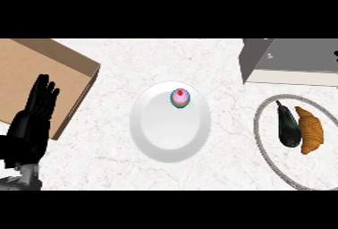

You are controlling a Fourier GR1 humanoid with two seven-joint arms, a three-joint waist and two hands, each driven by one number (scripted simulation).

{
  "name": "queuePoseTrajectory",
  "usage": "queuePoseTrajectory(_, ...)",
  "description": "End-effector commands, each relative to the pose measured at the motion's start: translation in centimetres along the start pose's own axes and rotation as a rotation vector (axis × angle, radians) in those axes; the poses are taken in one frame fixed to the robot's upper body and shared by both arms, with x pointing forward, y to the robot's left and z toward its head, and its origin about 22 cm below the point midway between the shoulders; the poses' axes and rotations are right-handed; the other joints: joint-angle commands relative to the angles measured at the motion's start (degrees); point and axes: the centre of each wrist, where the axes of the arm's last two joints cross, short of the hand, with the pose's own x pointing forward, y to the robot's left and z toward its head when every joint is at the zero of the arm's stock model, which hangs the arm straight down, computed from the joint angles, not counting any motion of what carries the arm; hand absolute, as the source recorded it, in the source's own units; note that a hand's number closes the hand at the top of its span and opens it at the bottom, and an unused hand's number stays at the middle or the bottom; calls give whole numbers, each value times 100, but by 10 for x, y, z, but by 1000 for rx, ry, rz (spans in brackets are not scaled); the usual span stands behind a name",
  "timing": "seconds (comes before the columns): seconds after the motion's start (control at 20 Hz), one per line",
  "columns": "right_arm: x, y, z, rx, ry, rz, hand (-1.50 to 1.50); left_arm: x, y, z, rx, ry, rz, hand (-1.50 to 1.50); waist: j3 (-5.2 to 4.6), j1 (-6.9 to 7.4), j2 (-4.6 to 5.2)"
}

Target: Pick the croissant from the placemat and place it in the tiered shelf

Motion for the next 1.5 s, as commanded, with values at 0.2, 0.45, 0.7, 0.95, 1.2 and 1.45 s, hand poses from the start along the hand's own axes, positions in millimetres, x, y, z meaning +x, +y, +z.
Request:
queuePoseTrajectory(0.2, 70, 26, -8, 137, 195, 585, -150, -14, -9, 6, -14, 66, 1, 0, -55, -12, 10)
queuePoseTrajectory(0.45, 67, 73, -23, 122, 325, 701, -150, -14, -15, -7, -3, 74, 8, 0, -46, -57, 29)
queuePoseTrajectory(0.7, 49, 103, -43, 134, 418, 772, -150, -20, -26, 3, -29, 58, 16, 0, -40, 26, 43)
queuePoseTrajectory(0.95, 55, 111, -45, 110, 500, 936, -150, -6, -22, -5, -10, 57, 31, 0, -40, 7, 33)
queuePoseTrajectory(1.2, 11, 123, -50, 138, 620, 993, -150, -14, -18, 3, -26, 73, 14, 0, -37, 29, 42)
queuePoseTrajectory(1.45, 14, 127, -60, 89, 583, 928, -150, -2, -18, -4, -8, 46, 19, 0, -37, 4, 32)
